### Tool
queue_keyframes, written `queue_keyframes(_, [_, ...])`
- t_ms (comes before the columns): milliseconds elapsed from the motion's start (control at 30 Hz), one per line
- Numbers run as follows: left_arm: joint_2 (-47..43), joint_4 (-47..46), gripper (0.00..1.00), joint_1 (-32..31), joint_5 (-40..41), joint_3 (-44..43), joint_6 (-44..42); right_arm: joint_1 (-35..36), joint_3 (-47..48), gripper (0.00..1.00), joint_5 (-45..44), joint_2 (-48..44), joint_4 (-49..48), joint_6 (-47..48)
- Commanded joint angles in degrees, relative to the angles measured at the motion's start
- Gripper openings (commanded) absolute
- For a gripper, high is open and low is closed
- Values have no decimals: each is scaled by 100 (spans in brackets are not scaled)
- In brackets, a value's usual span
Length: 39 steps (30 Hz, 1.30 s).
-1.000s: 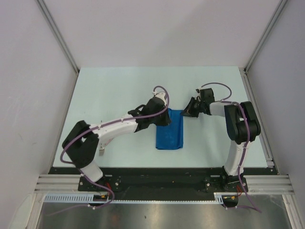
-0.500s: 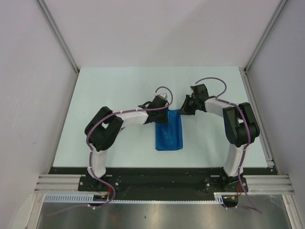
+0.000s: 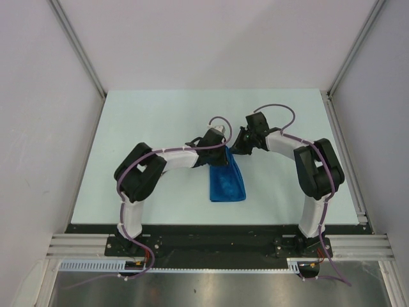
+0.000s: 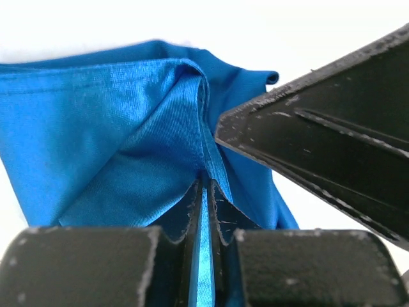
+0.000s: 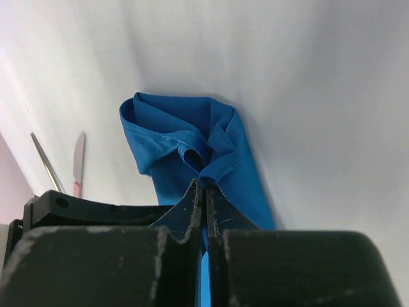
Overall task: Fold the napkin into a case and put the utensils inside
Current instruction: Fold the 2/3-rectangle-folded napkin at the center of the board.
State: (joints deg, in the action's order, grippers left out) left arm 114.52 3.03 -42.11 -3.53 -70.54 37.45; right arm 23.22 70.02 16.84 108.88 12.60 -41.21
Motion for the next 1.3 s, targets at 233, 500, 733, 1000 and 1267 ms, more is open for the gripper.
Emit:
queue_keyframes(233, [-1116,181,14,334,-192,436,-36,139,-357,0,-260,-253,-443,-888])
queue_keyframes(500, [-467,399,13,546,-174,-55,-396,261,-33,0,-760,-279,110,-959])
queue_keyframes(733, [-79,190,12,554,-412,-267,-326,507,512,0,-1673,-227,883,130])
queue_keyframes(1000, [-202,128,12,554,-368,-109,-317,534,776,7,-2026,-104,1025,1106])
queue_keyframes(1267, [-44,-92,11,554,-473,-100,-195,692,944,2,-2229,-183,1096,1581])
